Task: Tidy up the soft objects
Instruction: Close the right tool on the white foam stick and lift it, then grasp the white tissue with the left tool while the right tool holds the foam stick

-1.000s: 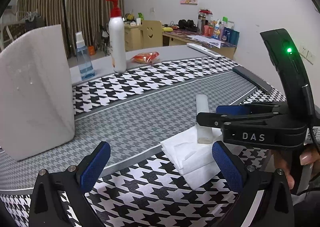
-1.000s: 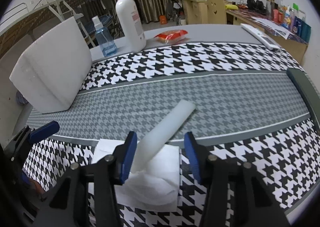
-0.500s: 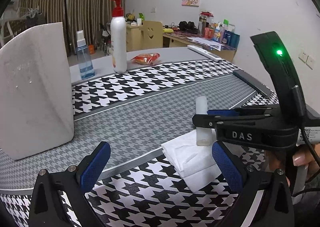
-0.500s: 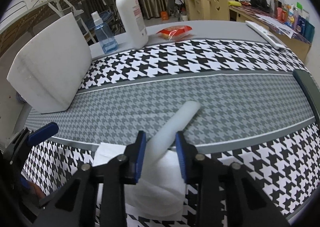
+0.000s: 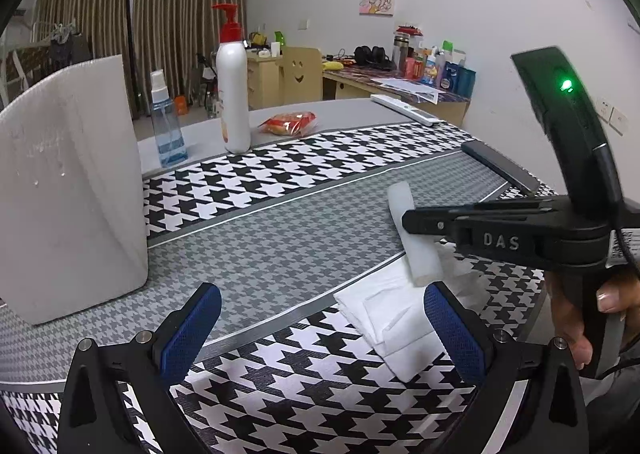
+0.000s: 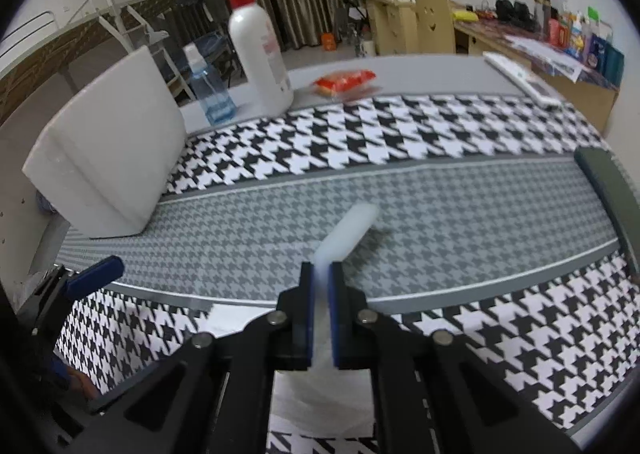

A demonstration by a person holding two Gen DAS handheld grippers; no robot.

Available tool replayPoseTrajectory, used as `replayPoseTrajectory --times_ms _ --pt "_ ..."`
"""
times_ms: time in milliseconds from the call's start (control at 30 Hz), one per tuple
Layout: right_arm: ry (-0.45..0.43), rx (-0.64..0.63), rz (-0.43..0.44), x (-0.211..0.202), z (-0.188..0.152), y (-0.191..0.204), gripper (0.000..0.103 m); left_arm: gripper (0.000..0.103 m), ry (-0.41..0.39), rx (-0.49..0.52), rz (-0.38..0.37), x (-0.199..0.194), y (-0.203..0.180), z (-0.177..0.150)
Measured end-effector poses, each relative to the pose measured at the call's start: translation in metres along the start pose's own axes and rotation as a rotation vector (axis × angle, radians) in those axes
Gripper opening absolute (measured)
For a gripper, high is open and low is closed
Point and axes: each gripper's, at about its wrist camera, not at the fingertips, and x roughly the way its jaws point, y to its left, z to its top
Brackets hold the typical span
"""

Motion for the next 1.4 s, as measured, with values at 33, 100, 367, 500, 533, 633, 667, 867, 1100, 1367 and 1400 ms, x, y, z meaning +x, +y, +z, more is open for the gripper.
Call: replayPoseTrajectory --times_ms 33,100,367,500,533,633,667,867,1100,1367,1400 --pt "-0.009 -0.002 0.002 -0.004 0.0 0.0 0.009 0.102 -0.003 0.005 -0.001 -0.001 -0.002 0.0" --pt "-0.023 -0.007 0.005 -0.011 0.001 0.0 0.009 0.102 -0.006 0.014 -0.007 -0.003 -0.006 0.0" --pt "-0.054 0.021 0.003 -0.027 -0.004 -0.015 0.009 0.102 0.005 0.065 -0.046 -0.003 -0.024 0.002" --pt "-0.069 0.042 0.002 -0.036 -0.008 -0.024 0.009 0.1 0.019 0.093 -0.078 0.001 -0.032 0.005" --pt "-0.07 0.045 0.005 -0.037 -0.008 -0.026 0.009 0.099 0.024 0.097 -0.089 0.002 -0.033 0.005" --pt "-0.07 0.057 0.009 -0.04 -0.012 -0.031 0.009 0.097 0.038 0.105 -0.109 0.006 -0.037 0.006" --pt "-0.072 0.061 0.008 -0.04 -0.012 -0.032 0.009 0.096 0.044 0.109 -0.118 0.008 -0.039 0.006" --pt "-0.09 0.073 0.009 -0.049 -0.016 -0.038 0.009 0.086 0.105 0.114 -0.153 0.025 -0.043 0.007" --pt "-0.086 0.078 0.01 -0.05 -0.021 -0.043 0.009 0.08 0.159 0.117 -0.171 0.039 -0.045 0.005" --pt "-0.084 0.075 -0.002 -0.053 -0.023 -0.046 0.009 0.072 0.195 0.152 -0.139 0.053 -0.051 0.004" --pt "-0.085 0.073 -0.002 -0.053 -0.023 -0.046 0.009 0.069 0.196 0.16 -0.136 0.053 -0.052 0.005"
